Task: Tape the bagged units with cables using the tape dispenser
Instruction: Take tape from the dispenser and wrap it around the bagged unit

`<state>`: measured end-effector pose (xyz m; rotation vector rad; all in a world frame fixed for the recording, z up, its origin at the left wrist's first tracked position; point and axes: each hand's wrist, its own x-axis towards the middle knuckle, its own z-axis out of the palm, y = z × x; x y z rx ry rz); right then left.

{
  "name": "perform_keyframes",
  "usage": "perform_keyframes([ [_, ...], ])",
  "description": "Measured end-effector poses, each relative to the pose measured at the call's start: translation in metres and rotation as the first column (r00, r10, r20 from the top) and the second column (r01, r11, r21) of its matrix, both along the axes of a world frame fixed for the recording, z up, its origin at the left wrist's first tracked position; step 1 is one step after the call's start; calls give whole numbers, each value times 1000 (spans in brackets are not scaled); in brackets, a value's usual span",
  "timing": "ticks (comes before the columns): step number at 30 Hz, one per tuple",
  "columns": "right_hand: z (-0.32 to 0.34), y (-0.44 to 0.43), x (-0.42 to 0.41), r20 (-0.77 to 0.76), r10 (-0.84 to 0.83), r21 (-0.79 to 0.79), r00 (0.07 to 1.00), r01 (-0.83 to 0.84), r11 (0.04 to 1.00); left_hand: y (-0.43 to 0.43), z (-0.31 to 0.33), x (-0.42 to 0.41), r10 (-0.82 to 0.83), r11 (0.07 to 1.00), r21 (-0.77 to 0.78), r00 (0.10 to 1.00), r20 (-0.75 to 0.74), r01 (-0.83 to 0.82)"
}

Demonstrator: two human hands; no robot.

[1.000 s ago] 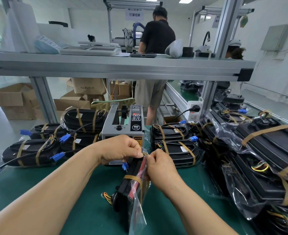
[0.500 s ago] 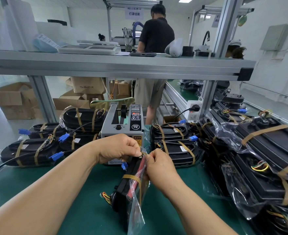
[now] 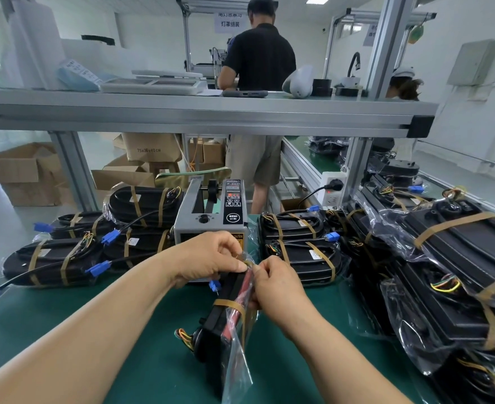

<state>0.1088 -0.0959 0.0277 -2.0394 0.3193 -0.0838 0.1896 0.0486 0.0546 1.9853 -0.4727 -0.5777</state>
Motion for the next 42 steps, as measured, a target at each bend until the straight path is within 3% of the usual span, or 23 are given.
perform_keyframes([
  [7,-2,-1,3,-18,8,20,1000,-8,1000,-18,-29,-21,341,910,-199,929,-143,-364],
  [15,-1,0,0,-13,29,5,999,-29,1000,-2,-30,-40,229,857,-354,892,-391,-375],
  [21,-1,4,-9,14,1,26,1000,-2,1000,-7,-26,-63,331,765,-387,830,-449,-515],
  [25,-2,4,-17,9,-20,105,1000,19,994,-12,-23,-84,458,694,-407,800,-387,-594],
  [30,11,19,-39,-78,105,350,991,-71,934,-6,-21,-117,577,649,-426,773,-264,-630],
  [34,28,28,-63,68,203,205,977,-213,955,6,-14,-144,668,624,-479,740,-83,-617],
  [37,36,24,-88,101,297,24,950,-301,953,22,-12,-167,594,632,-547,797,-112,-549],
  [40,32,16,-104,115,318,18,941,-322,947,40,-12,-187,528,652,-611,847,-59,-449],
  [42,30,12,-111,169,330,56,929,-343,938,54,-13,-194,621,626,-624,783,36,-468],
])
